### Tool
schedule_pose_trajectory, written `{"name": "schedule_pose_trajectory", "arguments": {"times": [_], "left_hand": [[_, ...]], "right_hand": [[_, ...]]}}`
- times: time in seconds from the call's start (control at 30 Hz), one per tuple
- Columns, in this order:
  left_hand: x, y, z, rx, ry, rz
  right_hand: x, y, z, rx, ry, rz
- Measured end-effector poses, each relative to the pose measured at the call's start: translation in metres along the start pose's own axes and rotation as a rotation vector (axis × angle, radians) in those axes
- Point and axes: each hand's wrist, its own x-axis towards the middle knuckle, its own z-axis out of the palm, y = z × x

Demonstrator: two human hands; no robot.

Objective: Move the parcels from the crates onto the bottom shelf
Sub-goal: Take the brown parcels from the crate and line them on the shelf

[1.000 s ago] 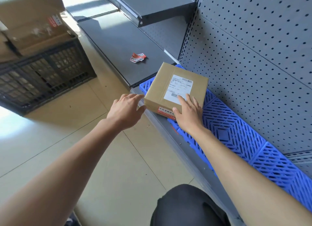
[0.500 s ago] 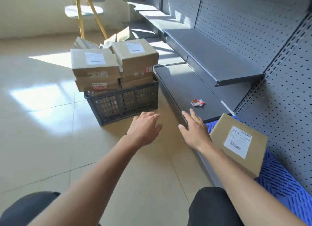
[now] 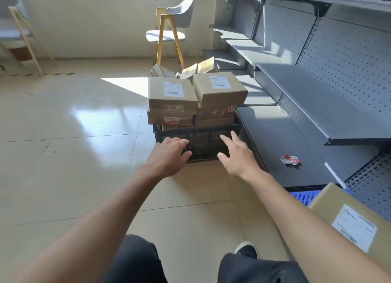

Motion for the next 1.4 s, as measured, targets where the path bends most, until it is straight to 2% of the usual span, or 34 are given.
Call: {"name": "schedule_pose_trajectory", "arguments": {"times": [0.23, 0.53, 0.97, 1.23, 1.4], "left_hand": [[0.033, -0.022, 0.008, -0.067, 0.070, -0.086], [0.096, -0.075, 0.042, -0.092, 0.035, -0.125], [0.156, -0.123, 0.032, -0.227, 0.135, -0.230], [0.204, -0.165, 0.036, -0.399, 0.251, -0.317], [0.240, -0.178, 0.038, -0.512, 0.326, -0.327]], "right_hand": [[0.049, 0.005, 0.011, -0.020, -0.051, -0.061], [0.123, 0.010, 0.057, 0.126, -0.087, 0.010], [0.202, -0.020, 0.084, 0.265, -0.101, 0.000], [0.277, -0.039, 0.094, 0.397, -0.035, 0.020], [0.311, -0.041, 0.107, 0.467, 0.081, 0.063]]}}
